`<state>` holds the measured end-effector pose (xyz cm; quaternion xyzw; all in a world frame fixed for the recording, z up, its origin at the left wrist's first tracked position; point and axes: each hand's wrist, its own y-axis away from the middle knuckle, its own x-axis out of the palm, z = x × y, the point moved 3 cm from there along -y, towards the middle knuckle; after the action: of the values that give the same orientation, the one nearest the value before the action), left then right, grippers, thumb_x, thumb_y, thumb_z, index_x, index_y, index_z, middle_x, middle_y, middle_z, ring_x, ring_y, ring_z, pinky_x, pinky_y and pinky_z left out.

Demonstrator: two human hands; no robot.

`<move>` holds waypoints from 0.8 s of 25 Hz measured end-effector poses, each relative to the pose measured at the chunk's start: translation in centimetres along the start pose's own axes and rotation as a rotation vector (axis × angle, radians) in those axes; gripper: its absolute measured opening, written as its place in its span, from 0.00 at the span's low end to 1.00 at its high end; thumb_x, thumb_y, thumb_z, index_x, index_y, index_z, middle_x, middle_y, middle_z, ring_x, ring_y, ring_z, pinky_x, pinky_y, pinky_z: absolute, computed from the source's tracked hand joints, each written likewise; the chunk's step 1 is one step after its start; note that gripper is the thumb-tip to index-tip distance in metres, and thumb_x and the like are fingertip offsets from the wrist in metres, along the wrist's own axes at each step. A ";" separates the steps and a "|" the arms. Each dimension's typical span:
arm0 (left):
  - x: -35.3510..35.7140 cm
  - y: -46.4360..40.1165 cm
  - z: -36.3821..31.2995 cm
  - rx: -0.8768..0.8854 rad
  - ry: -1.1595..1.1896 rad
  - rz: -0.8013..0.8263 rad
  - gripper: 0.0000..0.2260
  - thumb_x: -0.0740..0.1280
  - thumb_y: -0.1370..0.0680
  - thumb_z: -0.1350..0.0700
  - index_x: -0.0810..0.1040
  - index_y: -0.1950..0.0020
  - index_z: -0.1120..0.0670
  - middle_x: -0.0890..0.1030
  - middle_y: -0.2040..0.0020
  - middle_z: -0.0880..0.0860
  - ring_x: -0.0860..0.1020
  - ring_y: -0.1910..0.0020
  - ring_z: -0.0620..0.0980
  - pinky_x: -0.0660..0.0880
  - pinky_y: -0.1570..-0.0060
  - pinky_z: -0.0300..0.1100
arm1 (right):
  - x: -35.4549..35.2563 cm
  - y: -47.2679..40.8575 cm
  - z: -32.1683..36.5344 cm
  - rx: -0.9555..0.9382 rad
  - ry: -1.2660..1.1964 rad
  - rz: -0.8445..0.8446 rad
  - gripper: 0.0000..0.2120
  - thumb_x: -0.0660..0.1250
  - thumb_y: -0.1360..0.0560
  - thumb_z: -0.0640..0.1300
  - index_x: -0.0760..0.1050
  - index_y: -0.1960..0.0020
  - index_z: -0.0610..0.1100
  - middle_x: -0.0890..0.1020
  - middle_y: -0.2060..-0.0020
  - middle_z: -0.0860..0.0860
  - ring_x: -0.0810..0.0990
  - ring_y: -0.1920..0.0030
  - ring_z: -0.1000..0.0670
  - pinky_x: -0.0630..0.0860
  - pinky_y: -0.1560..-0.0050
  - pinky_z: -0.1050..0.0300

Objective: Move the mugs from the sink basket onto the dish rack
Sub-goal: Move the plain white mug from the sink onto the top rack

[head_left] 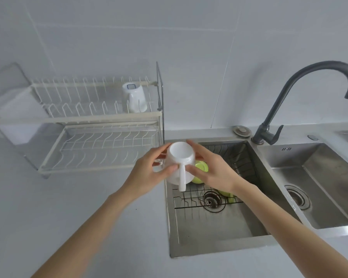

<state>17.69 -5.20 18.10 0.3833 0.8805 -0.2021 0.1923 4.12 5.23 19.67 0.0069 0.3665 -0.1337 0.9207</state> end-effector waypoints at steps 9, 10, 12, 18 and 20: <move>-10.4 2.2 -0.4 0.118 -0.060 -0.046 0.23 0.70 0.29 0.51 0.71 0.35 0.48 0.77 0.44 0.43 0.75 0.51 0.31 0.70 0.53 0.20 | 3.4 -2.3 9.3 -0.078 0.007 -0.093 0.30 0.66 0.26 0.46 0.59 0.27 0.47 0.75 0.35 0.48 0.74 0.36 0.49 0.67 0.35 0.62; -11.3 2.3 -0.5 0.119 -0.060 -0.050 0.23 0.71 0.30 0.49 0.71 0.35 0.47 0.77 0.45 0.42 0.75 0.51 0.31 0.70 0.53 0.20 | 3.7 -2.7 10.1 -0.085 0.012 -0.094 0.30 0.66 0.26 0.46 0.59 0.27 0.47 0.75 0.35 0.48 0.74 0.36 0.49 0.67 0.36 0.64; -13.4 2.3 -0.5 0.126 -0.063 -0.067 0.25 0.69 0.33 0.45 0.71 0.36 0.45 0.76 0.46 0.39 0.75 0.52 0.27 0.70 0.53 0.21 | 4.2 -3.8 11.9 -0.111 0.037 -0.093 0.30 0.66 0.26 0.45 0.59 0.28 0.46 0.76 0.36 0.47 0.75 0.37 0.50 0.66 0.39 0.69; -18.9 1.1 -0.8 0.158 -0.098 -0.146 0.24 0.72 0.30 0.50 0.72 0.36 0.48 0.78 0.44 0.46 0.75 0.53 0.28 0.71 0.54 0.22 | 4.4 -7.8 16.2 -0.206 0.120 -0.099 0.29 0.66 0.26 0.47 0.59 0.28 0.47 0.76 0.36 0.46 0.75 0.36 0.47 0.69 0.33 0.57; -20.6 0.3 -1.2 0.169 -0.122 -0.162 0.22 0.70 0.29 0.53 0.71 0.36 0.49 0.77 0.44 0.45 0.75 0.51 0.33 0.71 0.55 0.21 | 4.2 -9.3 17.4 -0.232 0.131 -0.104 0.29 0.65 0.25 0.47 0.59 0.28 0.46 0.76 0.36 0.45 0.75 0.36 0.46 0.70 0.32 0.53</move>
<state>30.76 -16.73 29.21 0.3127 0.8750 -0.3135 0.1957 16.45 -6.68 30.36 -0.1098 0.4386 -0.1372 0.8813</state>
